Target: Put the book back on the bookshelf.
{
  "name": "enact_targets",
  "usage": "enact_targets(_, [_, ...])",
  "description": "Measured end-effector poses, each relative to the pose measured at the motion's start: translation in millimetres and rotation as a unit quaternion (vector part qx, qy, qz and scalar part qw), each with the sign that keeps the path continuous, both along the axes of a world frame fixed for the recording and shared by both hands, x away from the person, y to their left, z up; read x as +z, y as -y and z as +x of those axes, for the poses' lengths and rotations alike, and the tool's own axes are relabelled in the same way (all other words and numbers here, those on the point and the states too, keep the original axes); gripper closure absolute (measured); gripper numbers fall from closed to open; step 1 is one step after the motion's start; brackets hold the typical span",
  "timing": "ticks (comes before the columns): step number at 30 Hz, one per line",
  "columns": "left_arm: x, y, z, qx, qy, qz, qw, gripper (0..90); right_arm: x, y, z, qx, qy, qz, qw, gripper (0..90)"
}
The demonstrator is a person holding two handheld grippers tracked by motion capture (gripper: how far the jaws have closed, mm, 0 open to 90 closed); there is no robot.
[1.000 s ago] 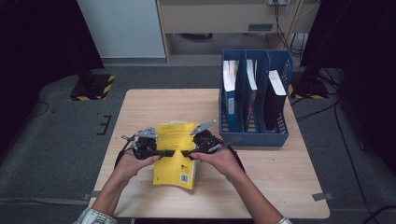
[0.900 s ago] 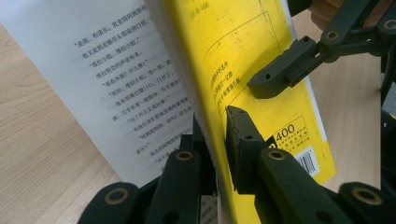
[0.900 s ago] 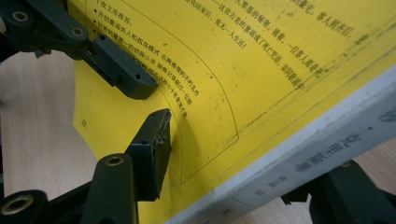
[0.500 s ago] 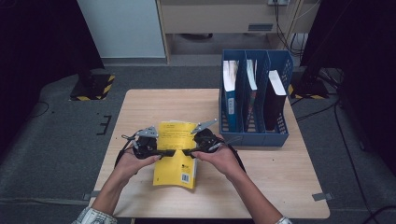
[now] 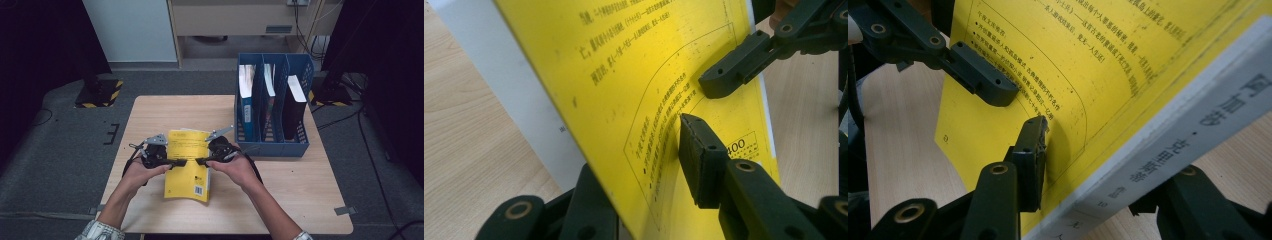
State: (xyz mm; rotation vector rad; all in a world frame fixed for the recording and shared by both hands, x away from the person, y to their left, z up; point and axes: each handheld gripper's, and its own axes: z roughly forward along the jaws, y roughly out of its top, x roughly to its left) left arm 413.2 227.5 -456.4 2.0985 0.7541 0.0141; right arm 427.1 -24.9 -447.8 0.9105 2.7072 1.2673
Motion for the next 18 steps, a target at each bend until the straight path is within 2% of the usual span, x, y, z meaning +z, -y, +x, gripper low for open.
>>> enact_targets(6, [5.6, -5.1, 1.4, -0.001, -0.001, 0.003, 1.0, 69.4, 6.1, 0.0, 0.5, 0.002, 0.006, 0.0, 1.0, 62.1])
enact_targets(9, [9.1, -6.3, 2.1, -0.001, 0.005, 0.008, 1.0, 69.4, 9.6, -0.7, 1.4, 0.001, 0.01, -0.003, 0.9999, 63.4])
enact_targets(18, [13.7, -10.0, 7.0, 0.014, 0.01, -0.006, 0.9998, 72.7, 23.3, -1.6, 5.2, -0.002, 0.033, -0.017, 0.9993, 67.4])
